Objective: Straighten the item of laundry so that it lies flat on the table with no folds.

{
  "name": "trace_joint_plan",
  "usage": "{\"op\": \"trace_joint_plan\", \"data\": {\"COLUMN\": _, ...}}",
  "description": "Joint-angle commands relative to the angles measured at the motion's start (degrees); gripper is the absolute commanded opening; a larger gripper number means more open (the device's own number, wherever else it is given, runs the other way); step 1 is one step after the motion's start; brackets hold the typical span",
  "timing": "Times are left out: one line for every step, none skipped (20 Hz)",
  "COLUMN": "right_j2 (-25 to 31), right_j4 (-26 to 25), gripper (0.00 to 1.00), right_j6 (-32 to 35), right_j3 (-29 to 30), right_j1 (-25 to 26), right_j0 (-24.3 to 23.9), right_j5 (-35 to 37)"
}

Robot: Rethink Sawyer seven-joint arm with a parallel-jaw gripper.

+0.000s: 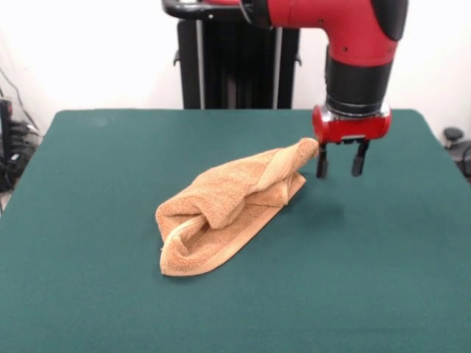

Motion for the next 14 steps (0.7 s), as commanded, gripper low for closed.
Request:
{"op": "trace_joint_plan", "data": {"right_j2": 0.92, "right_j4": 2.17, "gripper": 1.00, "right_j6": 11.70, "right_j3": 3.91, "right_j1": 1.95, "right_j0": -0.91, "right_j5": 3.90}}
{"op": "trace_joint_plan", "data": {"right_j2": 1.21, "right_j4": 1.78, "gripper": 1.00, "right_j6": 11.03, "right_j3": 4.01, "right_j1": 2.22, "right_j0": -1.78, "right_j5": 3.48}}
{"op": "trace_joint_plan", "data": {"right_j2": 1.35, "right_j4": 1.32, "gripper": 1.00, "right_j6": 10.43, "right_j3": 4.07, "right_j1": 2.39, "right_j0": -2.41, "right_j5": 3.01}}
{"op": "trace_joint_plan", "data": {"right_j2": 1.55, "right_j4": 1.00, "gripper": 1.00, "right_j6": 10.01, "right_j3": 4.38, "right_j1": 2.46, "right_j0": -3.11, "right_j5": 2.68}}
{"op": "trace_joint_plan", "data": {"right_j2": 1.62, "right_j4": 0.61, "gripper": 1.00, "right_j6": 9.60, "right_j3": 4.56, "right_j1": 2.38, "right_j0": -3.57, "right_j5": 2.46}}
{"op": "trace_joint_plan", "data": {"right_j2": 1.68, "right_j4": 0.39, "gripper": 1.00, "right_j6": 9.30, "right_j3": 4.75, "right_j1": 2.18, "right_j0": -3.97, "right_j5": 2.54}}
{"op": "trace_joint_plan", "data": {"right_j2": 1.68, "right_j4": 0.11, "gripper": 1.00, "right_j6": 9.04, "right_j3": 4.95, "right_j1": 1.95, "right_j0": -4.29, "right_j5": 2.50}}
{"op": "trace_joint_plan", "data": {"right_j2": 1.78, "right_j4": -0.10, "gripper": 1.00, "right_j6": 8.74, "right_j3": 5.01, "right_j1": 1.77, "right_j0": -4.66, "right_j5": 2.67}}
{"op": "trace_joint_plan", "data": {"right_j2": 1.94, "right_j4": -0.33, "gripper": 1.00, "right_j6": 8.43, "right_j3": 5.23, "right_j1": 1.60, "right_j0": -5.13, "right_j5": 2.65}}
{"op": "trace_joint_plan", "data": {"right_j2": 2.07, "right_j4": -0.50, "gripper": 1.00, "right_j6": 8.12, "right_j3": 5.21, "right_j1": 1.45, "right_j0": -5.49, "right_j5": 2.91}}
{"op": "trace_joint_plan", "data": {"right_j2": 2.20, "right_j4": -0.68, "gripper": 1.00, "right_j6": 7.80, "right_j3": 5.19, "right_j1": 1.30, "right_j0": -5.85, "right_j5": 3.18}}
{"op": "trace_joint_plan", "data": {"right_j2": 2.33, "right_j4": -0.89, "gripper": 1.00, "right_j6": 7.42, "right_j3": 5.27, "right_j1": 1.08, "right_j0": -6.24, "right_j5": 3.50}}
{"op": "trace_joint_plan", "data": {"right_j2": 2.45, "right_j4": -1.00, "gripper": 1.00, "right_j6": 7.20, "right_j3": 5.41, "right_j1": 0.84, "right_j0": -6.52, "right_j5": 3.81}}
{"op": "trace_joint_plan", "data": {"right_j2": 2.55, "right_j4": -1.12, "gripper": 1.00, "right_j6": 7.07, "right_j3": 5.47, "right_j1": 0.78, "right_j0": -6.73, "right_j5": 3.86}}
